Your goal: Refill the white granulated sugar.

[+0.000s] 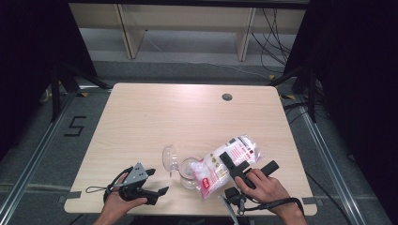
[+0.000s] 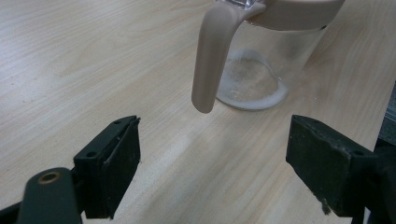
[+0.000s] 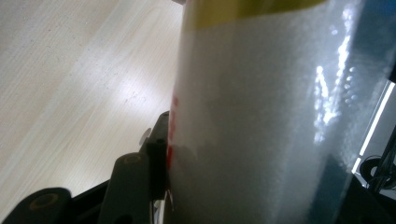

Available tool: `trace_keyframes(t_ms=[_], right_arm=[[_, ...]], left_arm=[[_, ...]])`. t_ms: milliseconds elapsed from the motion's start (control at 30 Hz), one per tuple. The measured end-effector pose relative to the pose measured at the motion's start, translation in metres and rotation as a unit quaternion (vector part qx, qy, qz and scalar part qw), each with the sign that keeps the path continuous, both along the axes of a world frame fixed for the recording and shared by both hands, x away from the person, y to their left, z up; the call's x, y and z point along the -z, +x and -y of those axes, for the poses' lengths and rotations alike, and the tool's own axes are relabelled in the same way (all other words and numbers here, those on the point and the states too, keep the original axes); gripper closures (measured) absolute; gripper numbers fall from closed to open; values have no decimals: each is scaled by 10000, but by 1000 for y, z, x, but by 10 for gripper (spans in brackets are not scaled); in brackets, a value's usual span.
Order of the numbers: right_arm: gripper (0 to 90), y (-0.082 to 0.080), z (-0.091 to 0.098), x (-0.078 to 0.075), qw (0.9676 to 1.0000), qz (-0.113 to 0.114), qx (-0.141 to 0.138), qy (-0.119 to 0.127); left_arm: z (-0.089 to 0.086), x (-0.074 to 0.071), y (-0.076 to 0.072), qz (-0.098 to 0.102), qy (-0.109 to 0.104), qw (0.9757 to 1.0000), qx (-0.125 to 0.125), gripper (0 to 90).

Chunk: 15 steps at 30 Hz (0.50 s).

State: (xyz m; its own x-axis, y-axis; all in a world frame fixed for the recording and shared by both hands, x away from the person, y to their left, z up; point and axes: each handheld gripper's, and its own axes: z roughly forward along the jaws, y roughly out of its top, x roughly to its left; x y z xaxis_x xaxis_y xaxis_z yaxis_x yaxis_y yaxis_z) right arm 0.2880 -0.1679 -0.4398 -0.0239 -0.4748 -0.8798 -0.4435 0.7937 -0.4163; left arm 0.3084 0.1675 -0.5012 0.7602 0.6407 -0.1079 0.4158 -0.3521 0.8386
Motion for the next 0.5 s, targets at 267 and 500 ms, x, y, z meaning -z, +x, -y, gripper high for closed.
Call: trace_keyframes(t_ms=[267, 500], right_arm=[[543, 0, 0, 0, 10000, -20, 0, 11], [544, 0, 1, 0, 10000, -16, -8, 3]], left_arm=[[0, 0, 0, -3, 29, 10000, -11, 174], [-1, -1, 0, 4, 51, 10000, -3, 174]])
